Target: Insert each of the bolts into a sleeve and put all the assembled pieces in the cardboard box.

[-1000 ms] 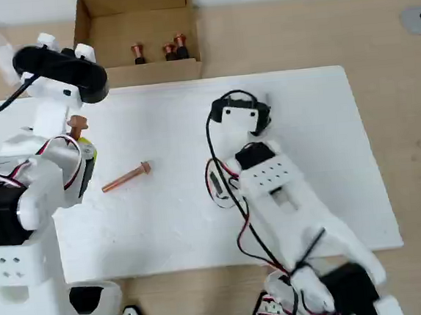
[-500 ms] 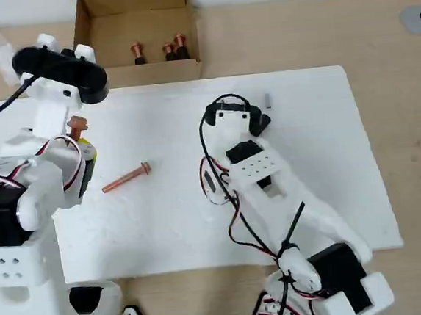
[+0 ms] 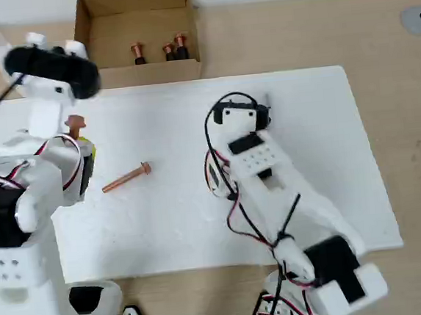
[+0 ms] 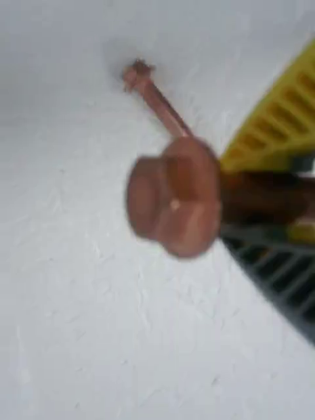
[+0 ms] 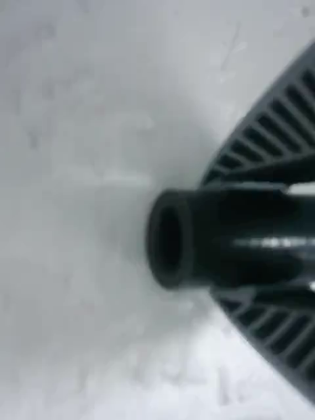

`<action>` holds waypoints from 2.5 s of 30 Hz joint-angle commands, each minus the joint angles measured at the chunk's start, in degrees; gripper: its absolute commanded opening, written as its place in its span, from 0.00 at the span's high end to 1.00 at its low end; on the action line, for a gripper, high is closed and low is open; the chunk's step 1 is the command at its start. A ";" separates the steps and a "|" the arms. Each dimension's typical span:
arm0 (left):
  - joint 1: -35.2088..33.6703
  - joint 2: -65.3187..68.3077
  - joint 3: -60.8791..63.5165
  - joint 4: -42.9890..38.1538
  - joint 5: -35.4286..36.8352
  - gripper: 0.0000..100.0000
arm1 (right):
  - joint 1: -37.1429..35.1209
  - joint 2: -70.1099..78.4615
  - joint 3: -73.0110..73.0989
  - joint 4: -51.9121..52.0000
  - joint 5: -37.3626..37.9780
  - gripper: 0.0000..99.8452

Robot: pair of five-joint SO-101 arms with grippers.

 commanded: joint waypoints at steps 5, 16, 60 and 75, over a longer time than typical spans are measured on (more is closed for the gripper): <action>0.79 -7.08 -11.60 -2.46 14.33 0.99 | -1.36 -12.79 -23.16 11.87 3.16 0.99; 0.53 -22.02 7.65 -19.87 19.43 0.99 | -1.71 -49.45 -15.34 12.40 24.18 0.99; 22.51 -32.48 42.73 -46.77 33.05 0.99 | -17.27 -99.56 57.89 -51.52 39.30 0.99; 28.04 -32.04 45.19 -52.48 33.67 0.99 | -17.45 -99.65 57.98 -51.43 38.24 0.99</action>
